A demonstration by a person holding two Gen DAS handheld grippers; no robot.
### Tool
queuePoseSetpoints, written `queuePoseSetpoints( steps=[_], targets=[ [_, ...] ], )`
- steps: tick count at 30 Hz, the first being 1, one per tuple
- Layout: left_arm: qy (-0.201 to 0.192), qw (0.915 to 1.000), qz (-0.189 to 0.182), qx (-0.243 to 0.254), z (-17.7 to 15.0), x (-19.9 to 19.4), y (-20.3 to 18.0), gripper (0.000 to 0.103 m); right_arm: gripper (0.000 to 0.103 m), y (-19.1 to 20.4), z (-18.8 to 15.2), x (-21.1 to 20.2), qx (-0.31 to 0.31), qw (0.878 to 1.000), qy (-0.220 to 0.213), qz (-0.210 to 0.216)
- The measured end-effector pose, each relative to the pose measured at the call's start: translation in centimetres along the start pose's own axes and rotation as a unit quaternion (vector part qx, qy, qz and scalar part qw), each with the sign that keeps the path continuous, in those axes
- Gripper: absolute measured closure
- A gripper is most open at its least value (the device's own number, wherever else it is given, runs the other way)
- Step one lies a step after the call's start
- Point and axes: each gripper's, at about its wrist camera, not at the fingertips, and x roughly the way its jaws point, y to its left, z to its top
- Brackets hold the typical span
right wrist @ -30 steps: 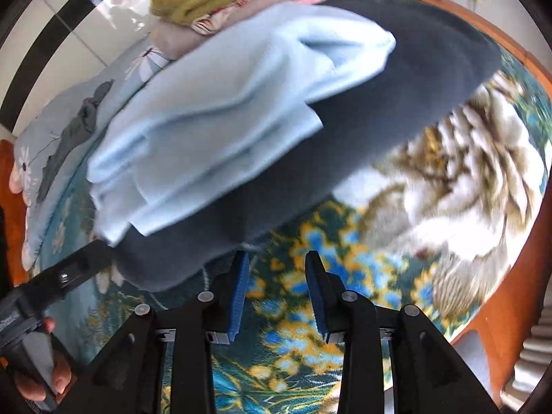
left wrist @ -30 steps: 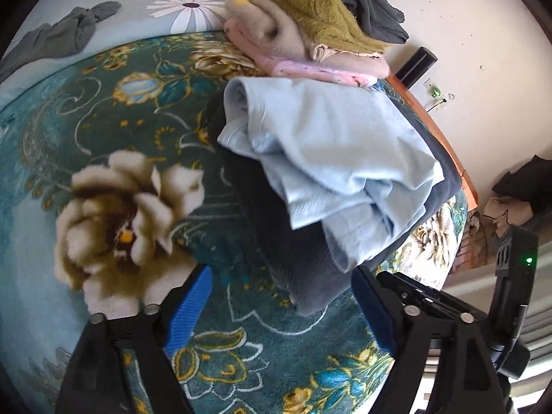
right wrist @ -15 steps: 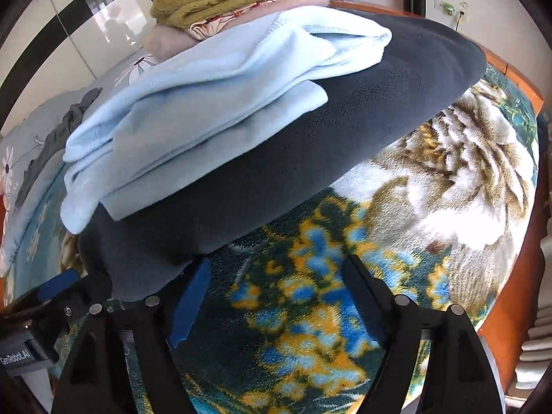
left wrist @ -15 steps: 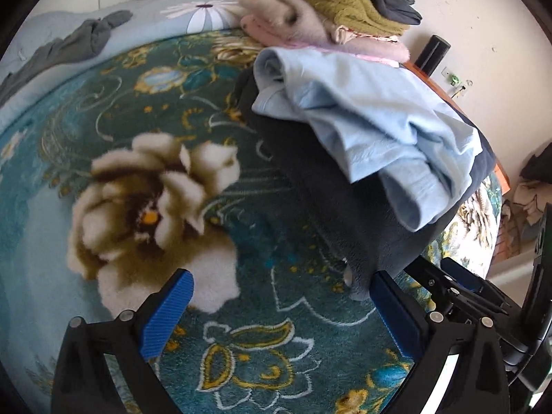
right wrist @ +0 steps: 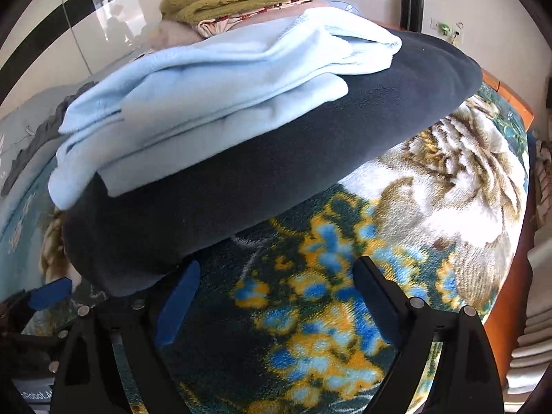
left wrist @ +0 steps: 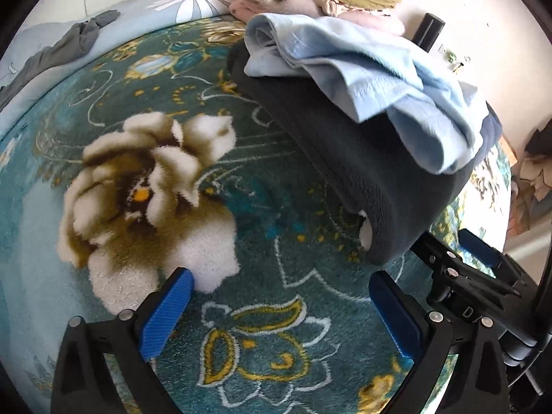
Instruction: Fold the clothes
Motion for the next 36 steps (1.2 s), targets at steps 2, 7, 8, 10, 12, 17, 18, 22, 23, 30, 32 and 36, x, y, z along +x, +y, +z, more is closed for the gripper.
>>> queuePoseSetpoints(
  steps=[2,7,8,10,12,17,18,22,23,30,32,36],
  targets=[
    [-0.003,1.0,-0.001,-0.001,-0.1,0.0,0.1,0.0,0.012,0.0,0.0,-0.3,-0.001,1.0,-0.002,-0.001],
    [-0.012,0.9998,0.001,-0.014,-0.2,-0.1,0.4,0.0,0.012,-0.1,0.0,-1.0,0.009,1.0,-0.008,-0.004],
    [-0.014,0.9998,0.001,-0.014,-0.2,-0.1,0.4,0.0,0.012,-0.1,0.0,-1.2,0.01,1.0,-0.01,-0.005],
    [-0.025,0.9996,-0.001,-0.014,-0.5,-0.1,0.5,0.0,0.012,-0.1,0.0,-1.4,0.006,1.0,-0.011,-0.007],
    [-0.038,0.9992,-0.003,-0.011,-0.9,-0.3,0.6,0.0,0.012,0.0,0.0,-1.7,0.001,1.0,-0.014,-0.012],
    [-0.063,0.9978,-0.003,0.022,-1.9,-0.4,0.3,0.0,0.011,0.5,-0.4,-2.5,-0.012,0.999,-0.033,-0.032],
    [-0.068,0.9974,-0.002,0.024,-2.3,-0.5,0.2,0.0,0.011,0.5,-0.4,-2.7,-0.013,0.999,-0.036,-0.033],
    [-0.076,0.9967,-0.001,0.027,-2.9,-1.0,0.1,0.0,0.011,0.4,-0.4,-3.4,-0.012,0.998,-0.045,-0.033],
    [-0.077,0.9967,-0.001,0.028,-3.0,-1.1,0.1,0.0,0.011,0.3,-0.4,-3.6,-0.012,0.998,-0.046,-0.032],
    [-0.075,0.9968,0.0,0.029,-3.5,-1.3,-0.5,0.0,0.007,0.1,-0.1,-4.8,-0.013,0.998,-0.05,-0.029],
    [-0.072,0.997,0.003,0.027,-3.2,-1.0,-0.2,0.0,0.007,0.0,0.0,-5.1,-0.013,0.998,-0.05,-0.029],
    [-0.071,0.997,0.004,0.029,-3.5,-1.1,-0.3,0.0,0.006,-0.1,0.2,-6.0,-0.015,0.998,-0.053,-0.031]
  ],
)
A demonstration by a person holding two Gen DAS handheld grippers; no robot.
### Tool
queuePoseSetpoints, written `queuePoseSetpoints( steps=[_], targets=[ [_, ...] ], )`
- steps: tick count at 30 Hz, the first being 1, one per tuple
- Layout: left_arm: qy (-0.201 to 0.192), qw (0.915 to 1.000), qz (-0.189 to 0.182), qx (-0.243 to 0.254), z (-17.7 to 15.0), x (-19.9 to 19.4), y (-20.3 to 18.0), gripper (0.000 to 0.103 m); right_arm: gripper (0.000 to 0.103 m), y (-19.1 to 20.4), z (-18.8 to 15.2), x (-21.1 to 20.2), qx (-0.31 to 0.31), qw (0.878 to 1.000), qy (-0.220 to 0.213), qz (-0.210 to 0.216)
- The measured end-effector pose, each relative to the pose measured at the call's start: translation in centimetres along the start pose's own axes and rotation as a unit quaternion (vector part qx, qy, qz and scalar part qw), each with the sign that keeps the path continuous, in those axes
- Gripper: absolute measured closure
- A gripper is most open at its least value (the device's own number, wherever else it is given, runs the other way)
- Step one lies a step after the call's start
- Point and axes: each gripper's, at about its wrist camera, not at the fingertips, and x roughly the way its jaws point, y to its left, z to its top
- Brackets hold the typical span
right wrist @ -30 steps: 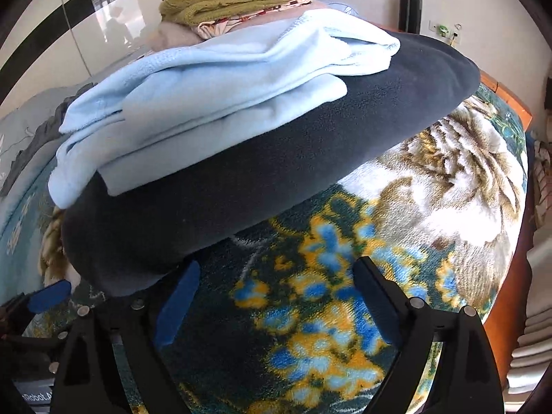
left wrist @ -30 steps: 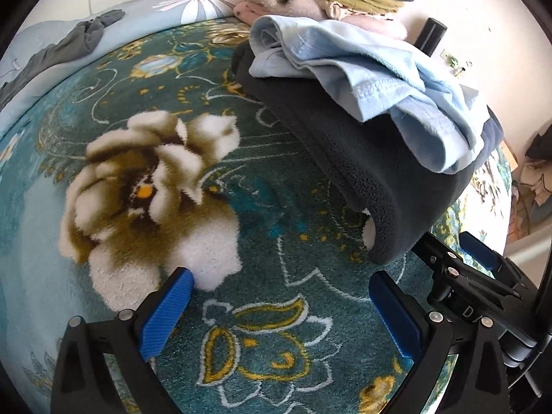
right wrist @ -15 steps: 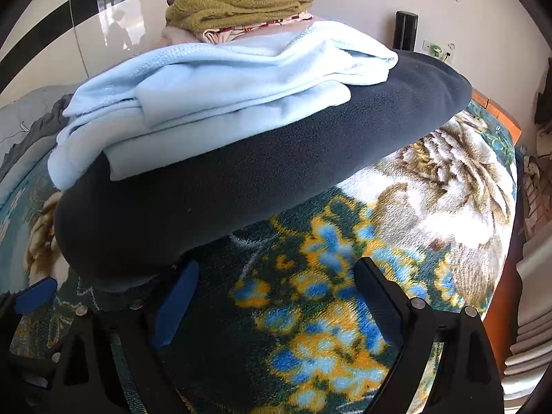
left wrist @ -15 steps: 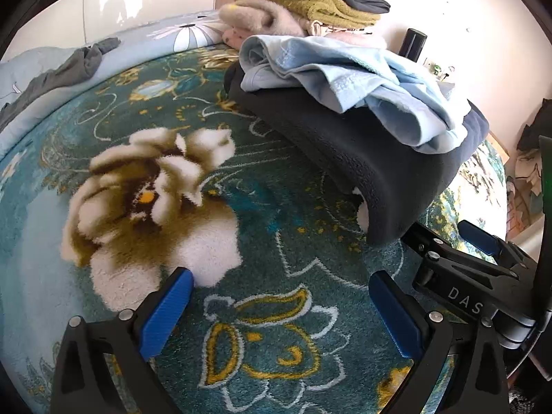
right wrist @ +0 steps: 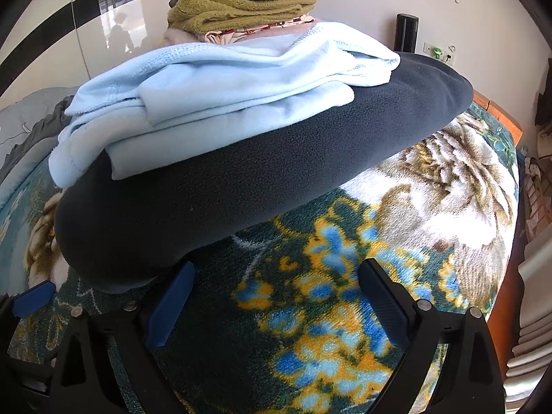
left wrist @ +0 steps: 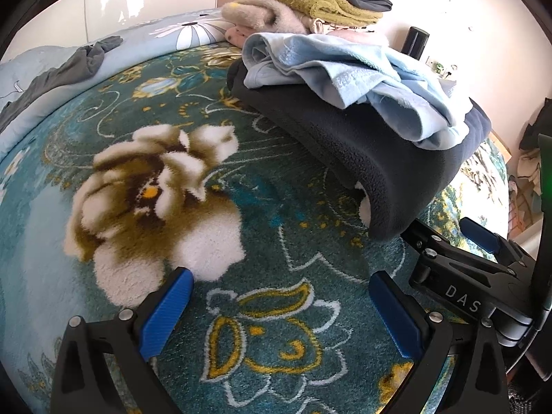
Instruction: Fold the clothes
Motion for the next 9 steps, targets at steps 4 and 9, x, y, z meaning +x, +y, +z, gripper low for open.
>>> queuePoseSetpoints(
  steps=[4,9],
  targets=[
    [-0.001,1.0,-0.001,0.009,-0.2,-0.2,-0.2,0.0,0.006,-0.1,0.3,-0.9,-0.004,1.0,-0.002,-0.005],
    [0.0,0.9999,-0.002,0.013,-0.4,-0.3,-0.4,0.0,0.005,-0.3,0.6,-1.9,-0.005,1.0,-0.004,-0.007]
  ],
)
